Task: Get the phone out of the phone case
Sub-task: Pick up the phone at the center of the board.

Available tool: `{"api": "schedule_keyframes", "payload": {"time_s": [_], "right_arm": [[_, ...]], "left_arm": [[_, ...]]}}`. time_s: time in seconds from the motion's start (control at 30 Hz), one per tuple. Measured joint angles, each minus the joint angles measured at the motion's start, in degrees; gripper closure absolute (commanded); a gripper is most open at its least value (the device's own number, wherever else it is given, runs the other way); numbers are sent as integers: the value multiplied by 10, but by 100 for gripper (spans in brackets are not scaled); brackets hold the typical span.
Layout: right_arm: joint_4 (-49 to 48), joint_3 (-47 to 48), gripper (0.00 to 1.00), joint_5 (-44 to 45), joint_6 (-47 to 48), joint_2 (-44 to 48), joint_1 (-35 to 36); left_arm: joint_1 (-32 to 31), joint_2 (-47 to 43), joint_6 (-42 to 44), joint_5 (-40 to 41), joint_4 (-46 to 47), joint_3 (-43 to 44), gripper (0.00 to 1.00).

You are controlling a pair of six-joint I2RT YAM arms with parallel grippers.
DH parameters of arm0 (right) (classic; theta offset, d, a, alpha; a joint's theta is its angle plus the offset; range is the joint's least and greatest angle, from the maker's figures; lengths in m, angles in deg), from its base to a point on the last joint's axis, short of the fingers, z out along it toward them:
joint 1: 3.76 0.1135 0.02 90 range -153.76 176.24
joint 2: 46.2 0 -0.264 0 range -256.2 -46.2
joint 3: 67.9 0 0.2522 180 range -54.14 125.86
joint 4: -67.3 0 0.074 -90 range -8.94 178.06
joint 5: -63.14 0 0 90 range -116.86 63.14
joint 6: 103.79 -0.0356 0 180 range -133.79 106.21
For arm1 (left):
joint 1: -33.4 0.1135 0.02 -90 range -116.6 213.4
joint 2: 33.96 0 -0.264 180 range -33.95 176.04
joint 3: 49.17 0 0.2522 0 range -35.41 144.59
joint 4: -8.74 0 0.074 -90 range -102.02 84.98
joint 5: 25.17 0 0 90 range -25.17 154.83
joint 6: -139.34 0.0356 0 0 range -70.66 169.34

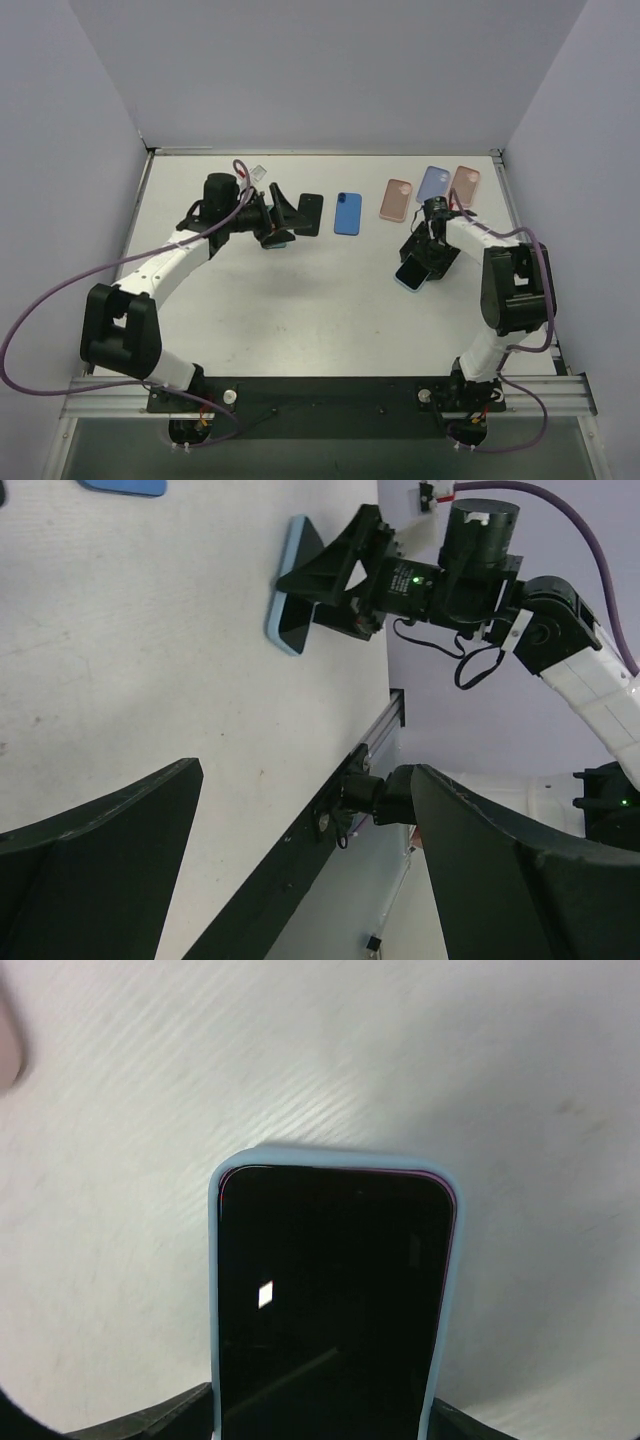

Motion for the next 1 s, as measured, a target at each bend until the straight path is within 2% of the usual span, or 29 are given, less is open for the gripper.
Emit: {"api": "schedule_keyframes", "payload": {"time_s": [0.07, 0.1, 0.2, 0.37, 0.5, 0.73, 0.9, 1.0], "right_arm": [[-7, -18, 93, -16, 20, 15, 21], [-10, -26, 98, -24, 29, 21, 32], [-17, -41, 100, -45, 56, 35, 76], [-27, -44, 100, -74, 89, 45, 169], [-46, -48, 100, -110, 101, 58, 224], [-94, -57, 100, -169, 116, 68, 260], [-114, -57, 100, -190, 122, 68, 271], [-124, -57, 100, -201, 122, 68, 273]], "left_arm": [[-22, 6, -22, -2, 35, -4, 3], [-30, 11, -36, -3, 56, -8, 3], [-48, 37, -75, -6, 114, -25, 3], [-65, 109, -132, -6, 189, -60, 3], [-80, 144, -152, -5, 211, -76, 3], [-106, 188, -166, -5, 252, -76, 16], [-119, 218, -169, -1, 260, -76, 18], [-125, 237, -177, 1, 268, -77, 24]]}}
